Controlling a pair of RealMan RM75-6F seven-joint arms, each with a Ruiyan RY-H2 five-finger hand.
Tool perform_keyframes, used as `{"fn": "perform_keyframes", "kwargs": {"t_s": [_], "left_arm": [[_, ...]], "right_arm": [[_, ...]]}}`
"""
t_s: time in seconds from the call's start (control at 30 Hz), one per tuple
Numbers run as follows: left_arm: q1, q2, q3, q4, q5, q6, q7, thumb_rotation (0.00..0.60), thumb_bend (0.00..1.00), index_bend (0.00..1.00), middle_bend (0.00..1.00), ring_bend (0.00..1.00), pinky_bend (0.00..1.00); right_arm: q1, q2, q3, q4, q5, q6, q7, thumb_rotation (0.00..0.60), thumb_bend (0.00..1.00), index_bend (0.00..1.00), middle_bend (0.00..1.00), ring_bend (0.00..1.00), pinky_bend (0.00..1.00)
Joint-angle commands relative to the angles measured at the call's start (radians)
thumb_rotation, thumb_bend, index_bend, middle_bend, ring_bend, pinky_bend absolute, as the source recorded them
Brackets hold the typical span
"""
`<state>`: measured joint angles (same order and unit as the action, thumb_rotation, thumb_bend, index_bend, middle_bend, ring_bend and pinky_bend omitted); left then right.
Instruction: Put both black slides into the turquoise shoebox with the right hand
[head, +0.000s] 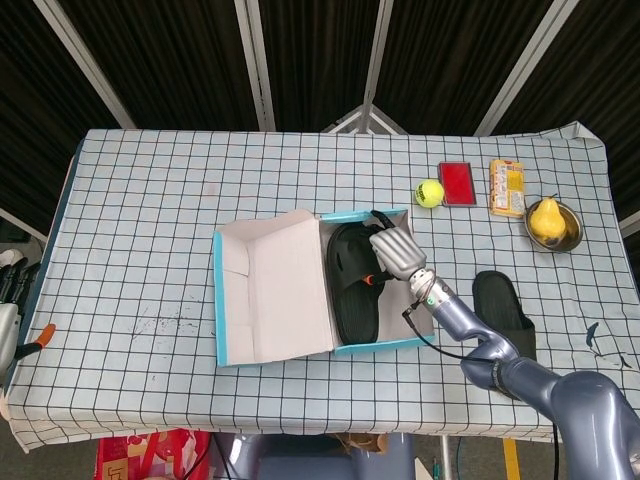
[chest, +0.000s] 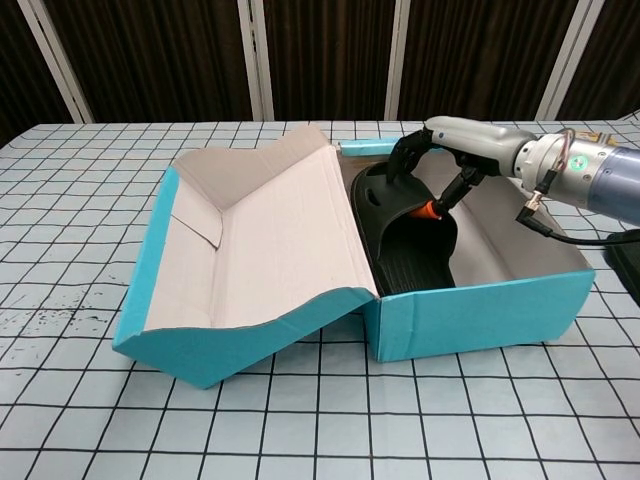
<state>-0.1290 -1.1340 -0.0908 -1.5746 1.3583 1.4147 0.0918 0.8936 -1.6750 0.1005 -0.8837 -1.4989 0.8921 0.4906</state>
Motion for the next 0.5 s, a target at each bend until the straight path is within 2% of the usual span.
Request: {"fn": "perform_keyframes", "kwargs": {"t_s": [0.03, 0.23, 0.5], "left_arm": [[0.000, 0.000, 0.000, 0.000, 0.001, 0.001, 0.000, 0.600, 0.35, 0.00, 0.00, 0.00, 0.00], [0.001, 0.001, 0.001, -0.002, 0.004, 0.002, 0.001, 0.600, 0.35, 0.00, 0.00, 0.00, 0.00], [0.001, 0.002, 0.002, -0.003, 0.004, 0.002, -0.001, 0.600, 0.35, 0.00, 0.00, 0.00, 0.00]], "right_arm": [[0.006, 0.019, -0.003, -0.026, 0.011, -0.033, -0.028, 0.600, 0.36, 0.26, 0.24, 0.19, 0.00], [0.014, 0.051, 0.002, -0.073, 0.036, -0.080, -0.099, 0.600, 0.36, 0.18, 0.16, 0.14, 0.00], [0.020, 0.101, 0.022, -0.151, 0.079, -0.116, -0.202, 0.600, 0.26, 0.14, 0.11, 0.12, 0.00]]}}
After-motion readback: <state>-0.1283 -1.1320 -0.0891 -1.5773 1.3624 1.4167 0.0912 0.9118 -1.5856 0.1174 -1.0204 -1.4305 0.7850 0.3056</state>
